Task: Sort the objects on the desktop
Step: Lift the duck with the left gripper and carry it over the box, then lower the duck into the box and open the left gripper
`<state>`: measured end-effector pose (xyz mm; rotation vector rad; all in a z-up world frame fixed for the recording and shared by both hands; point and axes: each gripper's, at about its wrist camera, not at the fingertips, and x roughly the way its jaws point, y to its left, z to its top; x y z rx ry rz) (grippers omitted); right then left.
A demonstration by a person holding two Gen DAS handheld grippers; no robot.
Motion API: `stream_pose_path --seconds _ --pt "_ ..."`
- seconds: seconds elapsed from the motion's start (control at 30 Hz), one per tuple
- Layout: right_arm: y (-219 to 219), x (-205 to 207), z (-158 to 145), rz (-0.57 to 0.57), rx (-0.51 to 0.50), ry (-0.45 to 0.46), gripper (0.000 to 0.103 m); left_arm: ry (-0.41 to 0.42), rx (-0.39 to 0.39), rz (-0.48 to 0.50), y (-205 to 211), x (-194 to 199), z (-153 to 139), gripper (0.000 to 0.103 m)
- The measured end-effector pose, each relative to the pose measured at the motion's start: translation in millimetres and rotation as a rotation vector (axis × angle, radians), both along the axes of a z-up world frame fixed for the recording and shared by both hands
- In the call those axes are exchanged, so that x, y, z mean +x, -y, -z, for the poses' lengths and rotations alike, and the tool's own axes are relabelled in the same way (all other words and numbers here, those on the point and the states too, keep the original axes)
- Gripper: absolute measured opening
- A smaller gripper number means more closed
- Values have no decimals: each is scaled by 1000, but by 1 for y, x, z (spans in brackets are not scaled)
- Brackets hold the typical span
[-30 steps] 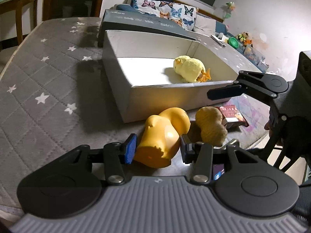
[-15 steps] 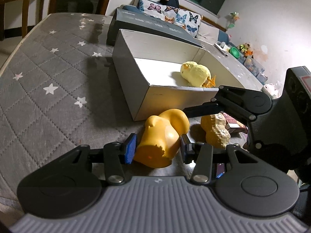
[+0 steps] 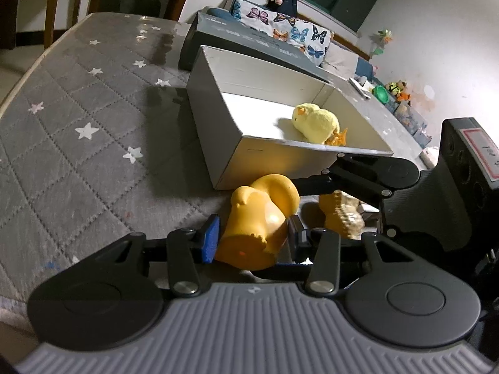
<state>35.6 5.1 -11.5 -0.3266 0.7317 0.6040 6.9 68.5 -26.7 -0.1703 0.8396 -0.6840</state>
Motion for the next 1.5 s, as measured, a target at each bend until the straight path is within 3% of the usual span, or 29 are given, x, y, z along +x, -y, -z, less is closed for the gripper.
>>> stream_pose_path --seconds 0.2,0.33,0.47,0.67,1.03,1.3,1.5 --pt "14 -6 -22 -27 36 1 83 112 -21 27 8 -11 -44 45" --pt "30 -8 -56 -39 64 63 83 202 -24 47 25 -3 -74 45" --pt "48 1 -83 -33 55 155 83 241 -9 70 51 25 -83 45" --pt "79 39 -89 24 36 161 83 167 2 96 88 80 -67 46" --pt "104 112 -45 31 3 -7 83 5 23 78 102 122 -23 46" --pt "95 118 -28 2 -57 -51 83 16 80 85 111 120 -17 46" --pt "94 116 -30 1 -76 -44 84 19 77 74 109 115 -19 48"
